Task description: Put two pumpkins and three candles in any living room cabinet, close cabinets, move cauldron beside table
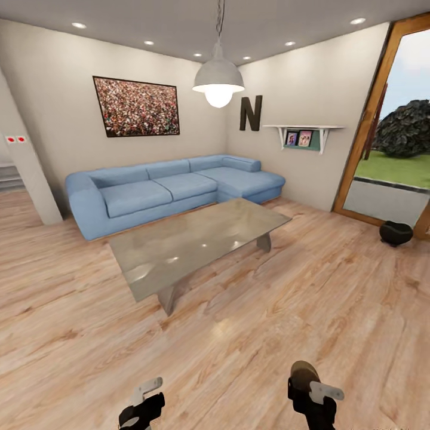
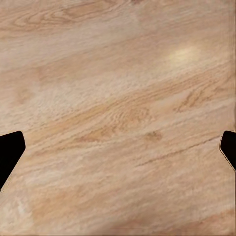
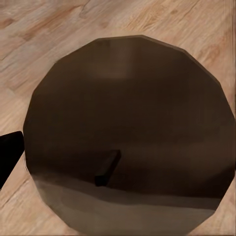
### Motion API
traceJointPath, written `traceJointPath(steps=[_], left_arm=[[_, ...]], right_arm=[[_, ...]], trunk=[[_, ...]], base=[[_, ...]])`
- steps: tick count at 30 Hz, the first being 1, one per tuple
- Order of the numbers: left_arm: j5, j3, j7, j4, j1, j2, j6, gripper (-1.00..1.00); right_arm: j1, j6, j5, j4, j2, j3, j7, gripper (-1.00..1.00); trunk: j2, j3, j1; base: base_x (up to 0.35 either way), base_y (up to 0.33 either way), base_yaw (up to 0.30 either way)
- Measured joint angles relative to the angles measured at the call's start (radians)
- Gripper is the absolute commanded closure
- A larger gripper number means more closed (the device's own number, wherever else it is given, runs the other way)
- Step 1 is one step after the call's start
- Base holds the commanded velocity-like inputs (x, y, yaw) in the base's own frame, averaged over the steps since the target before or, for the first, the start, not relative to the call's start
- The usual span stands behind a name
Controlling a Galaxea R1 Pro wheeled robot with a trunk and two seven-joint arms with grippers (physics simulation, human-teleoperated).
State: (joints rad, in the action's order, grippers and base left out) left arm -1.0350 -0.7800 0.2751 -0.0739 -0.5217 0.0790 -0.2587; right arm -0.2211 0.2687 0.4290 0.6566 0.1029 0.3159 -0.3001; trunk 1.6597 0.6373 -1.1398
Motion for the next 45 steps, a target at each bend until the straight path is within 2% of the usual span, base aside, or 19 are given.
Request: traceJointPath(steps=[30,34,40,45], left_arm=[[0.0,0.0,0.0,0.001,0.0,0.015,0.002,-1.0],[0.0,0.0,0.0,0.004,0.0,0.025,0.001,-1.0],[0.0,0.0,0.0,0.013,0.0,0.028,0.0,-1.0],[-0.001,0.0,0.0,0.013,0.001,0.028,0.0,-1.0]], right_arm=[[0.0,0.0,-0.002,-0.002,0.0,0.002,0.001,1.0],[0.0,0.0,-0.002,-0.003,0.0,0.003,0.001,1.0],[0.0,0.001,0.0,-0.039,0.0,0.005,0.002,1.0],[0.0,0.0,-0.002,-0.036,-0.001,0.006,0.001,1.0]], trunk=[[0.0,-0.014,0.0],[0.0,-0.016,0.0],[0.0,-0.019,0.0],[0.0,-0.021,0.0]], base=[[0.017,0.008,-0.295],[0.0,0.0,-0.295],[0.0,0.0,-0.295],[0.0,0.0,-0.12]])
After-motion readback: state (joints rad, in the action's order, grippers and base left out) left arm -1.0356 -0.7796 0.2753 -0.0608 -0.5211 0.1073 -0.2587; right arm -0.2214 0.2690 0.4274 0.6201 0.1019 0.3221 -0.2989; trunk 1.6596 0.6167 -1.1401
